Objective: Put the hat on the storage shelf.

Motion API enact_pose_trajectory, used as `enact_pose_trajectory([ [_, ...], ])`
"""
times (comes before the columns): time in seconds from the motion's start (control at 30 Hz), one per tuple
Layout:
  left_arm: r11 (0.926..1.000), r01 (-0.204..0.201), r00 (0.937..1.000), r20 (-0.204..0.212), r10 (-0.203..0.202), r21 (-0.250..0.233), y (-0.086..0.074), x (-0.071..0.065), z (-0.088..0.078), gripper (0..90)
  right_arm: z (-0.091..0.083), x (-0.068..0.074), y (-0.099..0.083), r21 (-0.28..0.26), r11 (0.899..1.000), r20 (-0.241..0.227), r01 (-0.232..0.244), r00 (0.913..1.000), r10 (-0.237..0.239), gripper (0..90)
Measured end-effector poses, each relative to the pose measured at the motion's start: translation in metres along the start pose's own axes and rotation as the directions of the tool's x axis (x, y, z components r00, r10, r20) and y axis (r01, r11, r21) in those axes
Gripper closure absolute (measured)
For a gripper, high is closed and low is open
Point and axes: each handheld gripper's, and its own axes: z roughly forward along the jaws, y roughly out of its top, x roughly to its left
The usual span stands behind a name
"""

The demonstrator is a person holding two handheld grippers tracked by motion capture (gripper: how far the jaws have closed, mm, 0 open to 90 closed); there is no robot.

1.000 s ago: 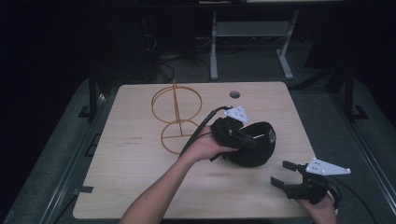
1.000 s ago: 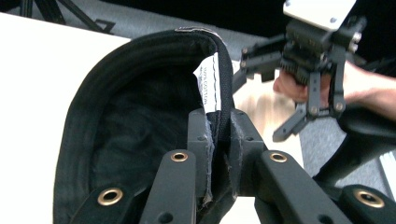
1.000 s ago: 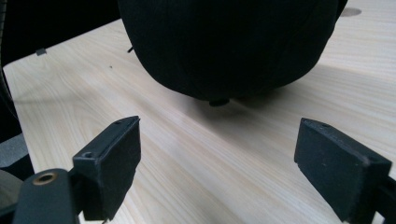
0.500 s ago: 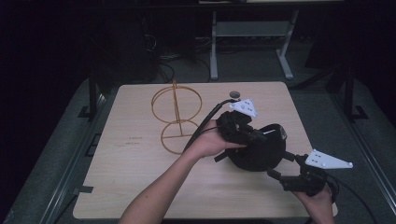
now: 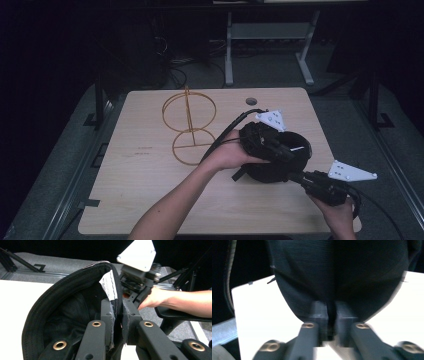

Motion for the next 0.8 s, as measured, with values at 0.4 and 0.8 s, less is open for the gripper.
enact_pose_trajectory([
  [0.4, 0.9993, 0.024, 0.9981, -0.057, -0.023, 0.028, -0.014, 0.004, -0.014, 80.5, -0.005, 0.0, 0.008, 0.051, 0.999, -0.034, 0.015, 0.9994, -0.013, 88.0],
  [0.8, 0.9964, 0.062, 0.9937, -0.097, -0.056, 0.058, -0.028, 0.002, -0.036, 61.8, -0.01, -0.011, 0.009, 0.047, 0.998, -0.063, -0.047, 0.9967, 0.05, 88.4],
])
